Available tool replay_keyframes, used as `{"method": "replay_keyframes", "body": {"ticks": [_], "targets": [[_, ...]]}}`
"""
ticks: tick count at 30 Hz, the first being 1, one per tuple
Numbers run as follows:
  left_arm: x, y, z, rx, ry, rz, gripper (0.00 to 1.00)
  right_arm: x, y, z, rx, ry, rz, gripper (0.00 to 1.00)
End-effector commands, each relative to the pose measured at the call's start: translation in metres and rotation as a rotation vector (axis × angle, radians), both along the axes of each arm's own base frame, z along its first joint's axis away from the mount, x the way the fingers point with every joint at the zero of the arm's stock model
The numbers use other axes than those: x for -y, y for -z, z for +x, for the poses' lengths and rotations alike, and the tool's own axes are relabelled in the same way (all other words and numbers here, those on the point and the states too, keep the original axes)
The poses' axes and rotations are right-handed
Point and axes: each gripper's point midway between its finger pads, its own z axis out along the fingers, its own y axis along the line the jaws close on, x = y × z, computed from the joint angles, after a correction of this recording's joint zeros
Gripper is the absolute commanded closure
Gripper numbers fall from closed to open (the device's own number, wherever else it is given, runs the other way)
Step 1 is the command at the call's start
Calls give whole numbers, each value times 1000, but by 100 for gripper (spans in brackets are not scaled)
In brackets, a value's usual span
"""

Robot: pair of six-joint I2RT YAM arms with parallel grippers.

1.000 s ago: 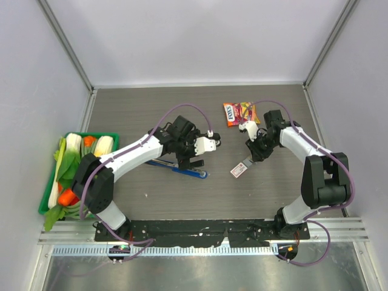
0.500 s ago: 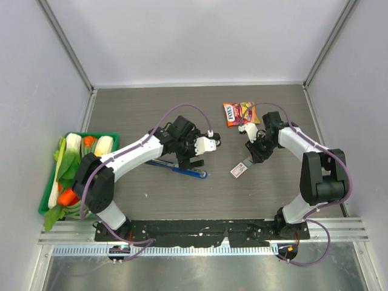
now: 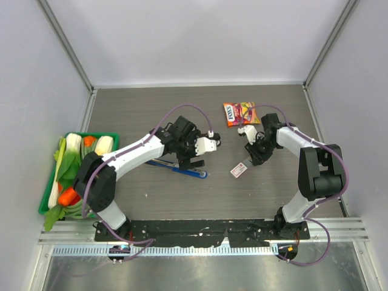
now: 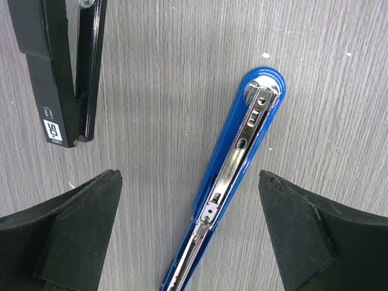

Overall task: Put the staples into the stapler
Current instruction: Pick up the staple from the staple box.

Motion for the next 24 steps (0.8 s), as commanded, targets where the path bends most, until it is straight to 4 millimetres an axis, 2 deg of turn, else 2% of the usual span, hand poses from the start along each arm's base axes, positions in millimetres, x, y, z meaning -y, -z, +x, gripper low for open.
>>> {"method": "replay_keyframes", "body": {"ticks": [1,6,13,16,20,21,23,24], "targets": [[6,-2,5,12,-8,-18,0,0,-2,5,19,-1,-1,67],[6,1,4,6,-7,-14,0,-1,-3,7,22,-3,0,83],[7,-4,5,11,-5,-20,0,-2,-10,10,37,-2,6,88],[8,-11,7,27,-3,-23,0,-3,-24,12,63,-3,15,88],[10,-30,12,64,5,-33,0,-9,-54,10,86,-5,55,89],[10,-37,13,80,8,-40,0,-14,-69,14,115,-10,83,89],[13,-49,15,115,21,-46,0,-21,-82,8,95,-10,125,88],[14,-57,17,150,35,-51,0,-30,-94,10,106,-21,171,89]]}}
